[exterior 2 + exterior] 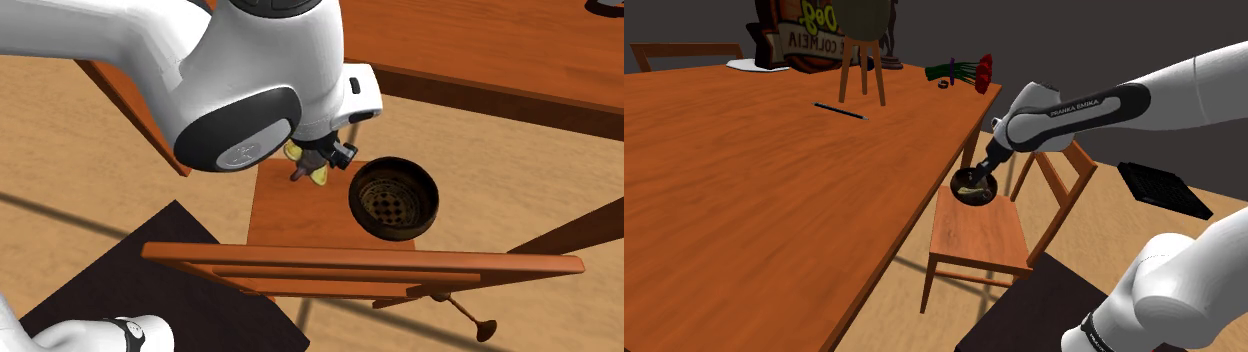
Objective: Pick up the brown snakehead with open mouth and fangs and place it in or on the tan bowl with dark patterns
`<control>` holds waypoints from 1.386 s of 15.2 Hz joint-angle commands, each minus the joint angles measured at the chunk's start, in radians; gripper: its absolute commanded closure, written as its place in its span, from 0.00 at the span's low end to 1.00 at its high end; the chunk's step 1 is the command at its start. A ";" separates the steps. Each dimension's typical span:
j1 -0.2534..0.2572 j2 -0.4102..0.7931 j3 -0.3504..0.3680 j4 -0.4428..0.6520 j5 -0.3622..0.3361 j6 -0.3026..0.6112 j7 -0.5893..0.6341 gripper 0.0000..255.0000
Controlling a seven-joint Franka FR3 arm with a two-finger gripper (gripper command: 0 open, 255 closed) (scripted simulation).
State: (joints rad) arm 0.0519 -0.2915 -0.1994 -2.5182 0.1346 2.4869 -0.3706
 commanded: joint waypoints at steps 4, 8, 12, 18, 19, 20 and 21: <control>-0.008 -0.036 0.007 0.036 -0.018 -0.071 0.020 1.00; -0.024 0.051 -0.069 0.136 0.010 -0.097 -0.091 1.00; -0.041 0.149 -0.136 0.252 0.057 -0.134 -0.204 1.00; -0.075 0.294 -0.200 0.413 0.142 -0.186 -0.345 1.00; -0.076 0.300 -0.200 0.406 0.148 -0.174 -0.351 1.00; -0.076 0.306 -0.200 0.399 0.154 -0.162 -0.357 1.00; -0.076 0.312 -0.199 0.392 0.161 -0.150 -0.364 1.00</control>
State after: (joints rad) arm -0.0231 0.0109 -0.3986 -2.1258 0.2873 2.3277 -0.7262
